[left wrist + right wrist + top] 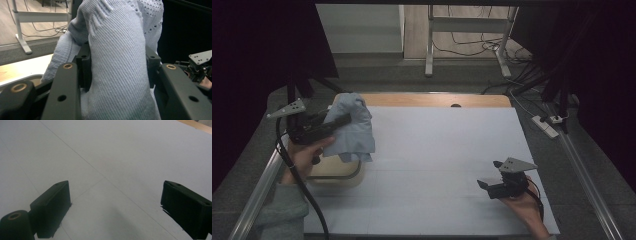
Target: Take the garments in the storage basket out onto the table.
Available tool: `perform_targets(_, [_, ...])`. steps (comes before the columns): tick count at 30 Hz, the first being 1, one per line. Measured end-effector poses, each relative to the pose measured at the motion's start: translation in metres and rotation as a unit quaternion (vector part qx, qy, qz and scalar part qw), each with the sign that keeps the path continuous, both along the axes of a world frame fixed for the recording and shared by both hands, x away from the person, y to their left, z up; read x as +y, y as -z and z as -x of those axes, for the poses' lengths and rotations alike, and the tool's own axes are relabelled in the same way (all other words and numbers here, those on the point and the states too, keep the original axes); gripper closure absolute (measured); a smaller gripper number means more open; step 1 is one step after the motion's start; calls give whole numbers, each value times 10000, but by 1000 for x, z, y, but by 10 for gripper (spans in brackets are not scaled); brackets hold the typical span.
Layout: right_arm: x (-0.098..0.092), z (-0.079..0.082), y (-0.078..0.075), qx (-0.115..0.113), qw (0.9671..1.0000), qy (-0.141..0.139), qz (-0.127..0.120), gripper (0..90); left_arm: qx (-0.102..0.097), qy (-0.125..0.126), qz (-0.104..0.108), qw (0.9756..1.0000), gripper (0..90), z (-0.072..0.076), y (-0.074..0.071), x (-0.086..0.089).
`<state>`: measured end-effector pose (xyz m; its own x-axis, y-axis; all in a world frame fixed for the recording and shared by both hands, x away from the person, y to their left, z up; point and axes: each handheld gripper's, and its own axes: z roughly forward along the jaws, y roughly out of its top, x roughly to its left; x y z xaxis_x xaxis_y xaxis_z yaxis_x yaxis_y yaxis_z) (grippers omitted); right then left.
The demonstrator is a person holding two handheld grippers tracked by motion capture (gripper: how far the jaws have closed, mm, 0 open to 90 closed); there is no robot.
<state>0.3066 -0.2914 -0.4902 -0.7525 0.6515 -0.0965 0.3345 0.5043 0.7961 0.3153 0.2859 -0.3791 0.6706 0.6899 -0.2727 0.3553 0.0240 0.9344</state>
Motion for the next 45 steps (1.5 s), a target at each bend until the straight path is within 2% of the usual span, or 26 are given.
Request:
perform_targets(5, [0,0,0,3,10000,-8,15,85,10,2,-4,10000,550,-1,1,-8])
perform_targets(17, [0,0,0,9,10000,-1,37,85,47,241,20,9997,549,-4,4,-27])
perform_targets(45, [1,-1,1,10,10000,-3,69,85,135,617,-24,9980,547,-13,9,-67])
